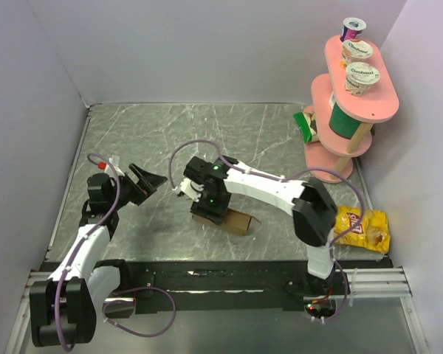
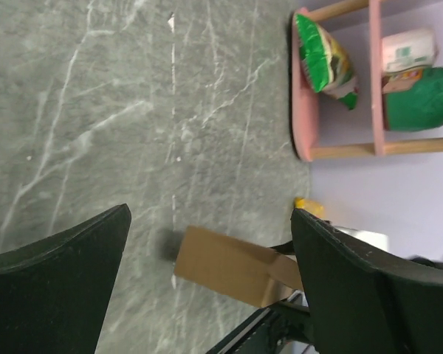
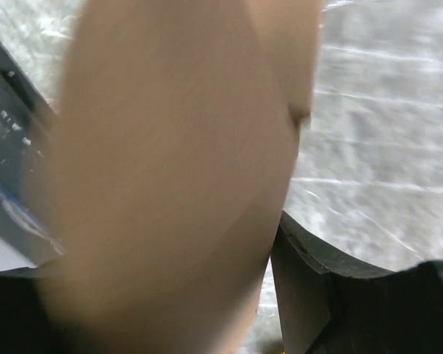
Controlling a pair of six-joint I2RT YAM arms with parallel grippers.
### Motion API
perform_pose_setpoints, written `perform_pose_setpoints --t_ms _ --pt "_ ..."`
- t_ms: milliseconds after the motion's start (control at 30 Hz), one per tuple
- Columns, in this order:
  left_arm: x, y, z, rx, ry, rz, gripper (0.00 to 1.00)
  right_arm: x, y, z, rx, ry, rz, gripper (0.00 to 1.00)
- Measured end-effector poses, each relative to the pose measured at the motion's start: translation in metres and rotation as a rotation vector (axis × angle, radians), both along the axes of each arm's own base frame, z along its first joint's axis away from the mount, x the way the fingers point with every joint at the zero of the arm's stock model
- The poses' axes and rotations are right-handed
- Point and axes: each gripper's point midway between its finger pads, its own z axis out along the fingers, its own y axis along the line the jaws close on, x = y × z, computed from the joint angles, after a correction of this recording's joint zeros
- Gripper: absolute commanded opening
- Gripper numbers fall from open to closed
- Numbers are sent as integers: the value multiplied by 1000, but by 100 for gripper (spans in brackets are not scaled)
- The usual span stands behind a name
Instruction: Fold the paper box
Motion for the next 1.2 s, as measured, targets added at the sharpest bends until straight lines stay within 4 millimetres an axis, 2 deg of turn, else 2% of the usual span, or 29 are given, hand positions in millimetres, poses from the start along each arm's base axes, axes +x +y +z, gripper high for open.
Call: perform_pose_setpoints --t_ms 133,167,367,533,600,767,833,967,1067,1200 --pt "-3 1 -7 31 9 -9 96 -4 4 -14 -61 110 21 72" --pt "-3 1 -8 35 10 -11 96 -3 6 -14 -68 123 23 78" --pt "-3 2 -13 42 21 -14 96 8 9 -14 -75 126 27 100" --pt "-3 2 -13 54 11 -14 96 19 9 -9 -62 74 24 100" --pt "-3 3 -14 57 6 -13 96 23 10 -1 -38 38 19 100" --pt "-3 2 -16 58 -14 -15 96 37 16 38 79 -70 -2 100" --pt "-4 2 -16 59 -27 -14 96 42 17 60 154 -109 -15 100" --pt "-7 -2 -15 65 -58 -24 96 49 9 89 255 -170 -66 100" --pt "-11 -15 -13 76 -90 -60 97 50 -3 91 289 -184 -129 100" --pt "-18 -36 -10 109 -148 -124 97 43 -33 78 320 -157 -263 100"
